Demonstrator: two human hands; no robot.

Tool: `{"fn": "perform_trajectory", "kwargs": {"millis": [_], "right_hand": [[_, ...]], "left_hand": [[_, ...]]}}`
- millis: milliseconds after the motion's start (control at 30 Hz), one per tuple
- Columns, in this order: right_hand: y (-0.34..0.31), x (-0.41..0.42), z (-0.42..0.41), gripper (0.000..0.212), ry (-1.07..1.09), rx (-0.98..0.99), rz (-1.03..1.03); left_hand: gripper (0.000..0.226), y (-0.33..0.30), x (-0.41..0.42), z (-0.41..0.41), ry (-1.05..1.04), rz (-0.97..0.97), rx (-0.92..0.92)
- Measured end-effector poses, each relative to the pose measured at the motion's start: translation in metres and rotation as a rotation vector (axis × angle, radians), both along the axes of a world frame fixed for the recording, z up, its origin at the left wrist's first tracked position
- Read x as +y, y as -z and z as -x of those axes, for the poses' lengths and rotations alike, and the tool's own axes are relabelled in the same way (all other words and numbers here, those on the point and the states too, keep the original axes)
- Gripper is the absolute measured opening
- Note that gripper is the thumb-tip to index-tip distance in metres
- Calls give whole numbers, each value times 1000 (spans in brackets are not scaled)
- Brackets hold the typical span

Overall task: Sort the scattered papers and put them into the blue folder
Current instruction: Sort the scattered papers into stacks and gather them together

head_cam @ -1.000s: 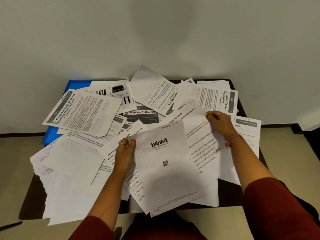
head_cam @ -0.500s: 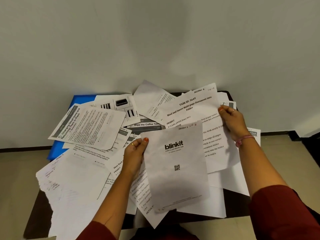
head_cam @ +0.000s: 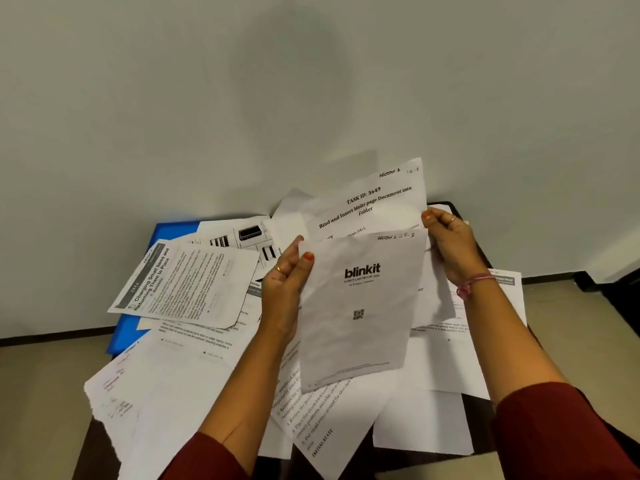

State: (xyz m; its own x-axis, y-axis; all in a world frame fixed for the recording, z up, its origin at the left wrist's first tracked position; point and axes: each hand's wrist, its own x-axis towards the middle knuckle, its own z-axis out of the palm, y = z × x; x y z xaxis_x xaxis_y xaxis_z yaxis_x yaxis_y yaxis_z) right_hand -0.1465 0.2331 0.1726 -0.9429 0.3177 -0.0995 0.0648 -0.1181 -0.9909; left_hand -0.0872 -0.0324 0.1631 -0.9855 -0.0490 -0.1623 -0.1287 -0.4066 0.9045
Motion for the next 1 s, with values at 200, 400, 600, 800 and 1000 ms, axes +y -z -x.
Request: {"fn": "perform_trajectory", "kwargs": {"millis": [200,400,600,800,1000], "right_hand": [[3,-26,-14,15,-50,-34,41],[15,-46,-26,28,-40,-105,139],[20,-65,-41,21,-96,-153,146],[26,-75,-47,49,-128,-165,170],[35,-85,-48,20,-139,-97,87]], "left_hand": [[48,-18,-9,13,-155,-36,-30],[17,-23,-21,21,-265,11,-25],[14,-24,-29,27,-334,25,-33],[9,-17,-33,30,-360,54,-93],[29,-9,-33,34,-393,73,-101]]}}
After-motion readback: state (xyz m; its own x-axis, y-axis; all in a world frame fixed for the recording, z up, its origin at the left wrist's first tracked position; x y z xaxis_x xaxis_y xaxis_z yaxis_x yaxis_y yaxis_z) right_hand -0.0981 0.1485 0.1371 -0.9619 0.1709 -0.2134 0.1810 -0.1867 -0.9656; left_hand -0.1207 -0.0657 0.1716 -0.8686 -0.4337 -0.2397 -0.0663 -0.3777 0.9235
